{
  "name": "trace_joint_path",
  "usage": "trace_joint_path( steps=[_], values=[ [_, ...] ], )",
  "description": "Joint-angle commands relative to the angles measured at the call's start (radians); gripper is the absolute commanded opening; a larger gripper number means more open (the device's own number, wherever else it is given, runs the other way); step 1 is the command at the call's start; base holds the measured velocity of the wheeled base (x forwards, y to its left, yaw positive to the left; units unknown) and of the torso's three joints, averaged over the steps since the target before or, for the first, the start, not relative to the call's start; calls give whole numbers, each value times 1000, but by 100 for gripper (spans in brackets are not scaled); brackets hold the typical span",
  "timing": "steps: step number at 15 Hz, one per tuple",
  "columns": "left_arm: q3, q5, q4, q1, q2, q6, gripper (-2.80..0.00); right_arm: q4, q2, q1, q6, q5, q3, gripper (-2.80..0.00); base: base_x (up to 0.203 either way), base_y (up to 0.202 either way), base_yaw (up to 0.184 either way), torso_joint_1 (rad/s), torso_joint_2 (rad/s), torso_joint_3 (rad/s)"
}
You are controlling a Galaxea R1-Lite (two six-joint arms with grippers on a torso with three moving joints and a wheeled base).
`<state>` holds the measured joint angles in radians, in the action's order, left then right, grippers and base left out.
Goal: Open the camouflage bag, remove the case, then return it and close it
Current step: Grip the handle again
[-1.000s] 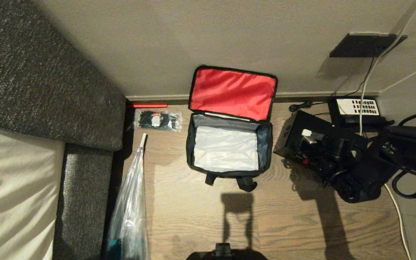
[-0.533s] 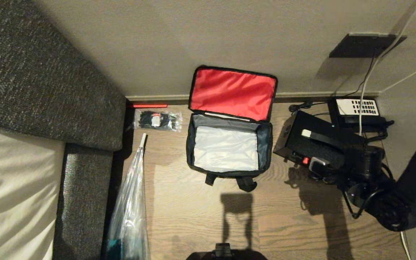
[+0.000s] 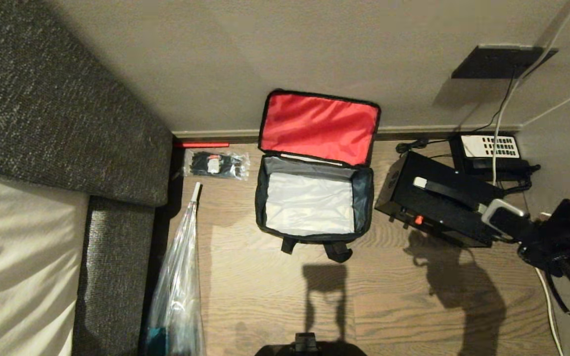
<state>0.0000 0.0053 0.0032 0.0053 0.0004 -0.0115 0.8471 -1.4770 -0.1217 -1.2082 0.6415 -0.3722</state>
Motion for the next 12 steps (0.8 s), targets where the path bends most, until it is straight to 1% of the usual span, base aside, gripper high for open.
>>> trace_joint_path(
  steps=[1,3,5,6,7,8,9,10,11,12],
  values=[
    [2,1,-2,1,-2,-1,-280,-100,307,-1,68,3,43,-280,0,0,0,0,0,0],
    [3,1,0,-1,-2,-1,-280,-288,538,-2,206,0,57,-280,0,0,0,0,0,0],
    [3,1,0,0,-2,-1,-280,-495,706,-4,350,-2,58,-280,0,0,0,0,0,0],
    [3,1,0,0,-2,-1,-280,-604,821,-5,447,-12,59,-280,0,0,0,0,0,0],
    [3,1,0,-1,-2,-1,-280,-690,920,-6,567,-53,72,-280,0,0,0,0,0,0],
    [3,1,0,-1,-2,-1,-280,-754,1003,-4,762,-140,100,-280,0,0,0,0,0,0],
    [2,1,0,0,-2,-1,-280,-788,1052,2,971,-254,139,-280,0,0,0,0,0,0],
    [3,1,0,-1,-2,-1,-280,-824,1107,15,1120,-406,197,-280,0,0,0,0,0,0],
    [2,1,-1,0,-2,-1,-280,-848,1161,36,1186,-502,263,-280,0,0,0,0,0,0],
    [3,1,-2,-1,-2,-1,-280,-851,1230,56,1190,-555,303,-280,0,0,0,0,0,0]
  ],
)
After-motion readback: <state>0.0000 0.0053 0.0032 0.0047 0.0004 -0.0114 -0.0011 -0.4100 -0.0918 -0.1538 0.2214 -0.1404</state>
